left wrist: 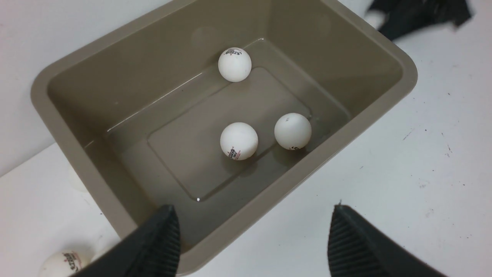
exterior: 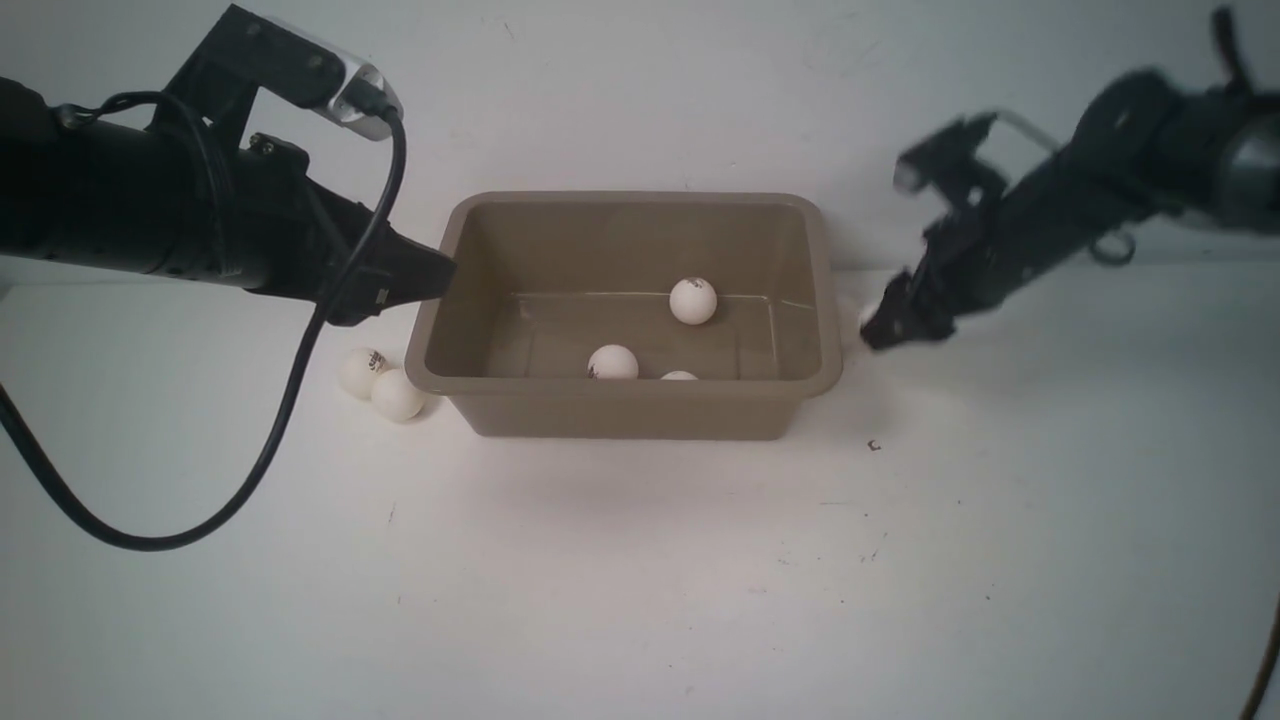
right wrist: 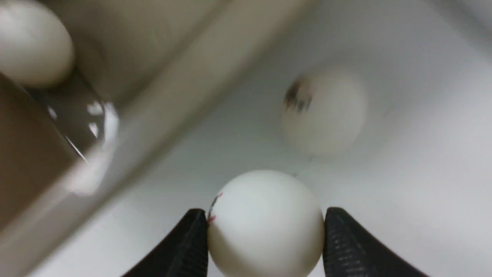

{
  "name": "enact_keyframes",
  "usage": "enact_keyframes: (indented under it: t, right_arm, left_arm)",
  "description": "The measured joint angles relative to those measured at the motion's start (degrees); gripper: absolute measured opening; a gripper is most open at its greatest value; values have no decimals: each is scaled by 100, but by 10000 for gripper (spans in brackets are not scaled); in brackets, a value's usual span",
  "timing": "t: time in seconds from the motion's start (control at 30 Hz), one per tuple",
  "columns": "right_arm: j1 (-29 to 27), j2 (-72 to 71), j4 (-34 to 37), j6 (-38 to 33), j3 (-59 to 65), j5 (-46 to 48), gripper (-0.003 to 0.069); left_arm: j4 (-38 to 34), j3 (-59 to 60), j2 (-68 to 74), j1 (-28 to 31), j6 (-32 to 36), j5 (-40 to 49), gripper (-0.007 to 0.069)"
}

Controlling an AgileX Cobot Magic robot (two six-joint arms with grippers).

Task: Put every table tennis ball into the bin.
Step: Use the right arm to clamp the table tennis ball closest to it, then use the right arm to put the table tennis ball into the box, then use the right arm to clamp the table tennis ball closest to it

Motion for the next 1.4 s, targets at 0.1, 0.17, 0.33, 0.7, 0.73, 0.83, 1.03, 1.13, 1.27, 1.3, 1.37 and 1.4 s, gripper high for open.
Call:
enact_keyframes:
  t: [0.1,0.17,0.33,0.7,0.73,0.83,1.03,1.13,1.27,1.3,1.37,1.4]
  right_arm:
    - [0,-240,223,-8,-358,192,351]
    - [0,-254,372,-73,-460,243,351]
    - [156,26,1380,-751,-539,574,351]
    - [630,421,1513,-1328,-533,198,364]
    - [630,421,1473,-1311,-533,123,383]
    - [630,421,1427,-1312,-533,-94,461]
    - [424,339,1500,-1329,-533,-560,538]
    - [187,207,1500,-1329,-533,-560,538]
    - [-305,32,1500,-1306,-533,-398,536]
    - [-327,32,1500,-1307,-533,-361,536]
    - [-539,32,1474,-1248,-533,-104,536]
    - [-602,32,1424,-1227,-533,25,536]
  left_arm:
    - [0,0,0,0,0,0,468]
    - [0,0,0,0,0,0,468]
    - [-6,0,0,0,0,0,468]
    - [-16,0,0,0,0,0,468]
    - [-16,0,0,0,0,0,468]
    - [-23,0,0,0,0,0,468]
    - [-23,0,0,0,0,21,468]
    - [-23,0,0,0,0,24,468]
    - [-23,0,0,0,0,24,468]
    - [-28,0,0,0,0,24,468]
    - [-62,0,0,0,0,24,468]
    - [-80,0,0,0,0,24,468]
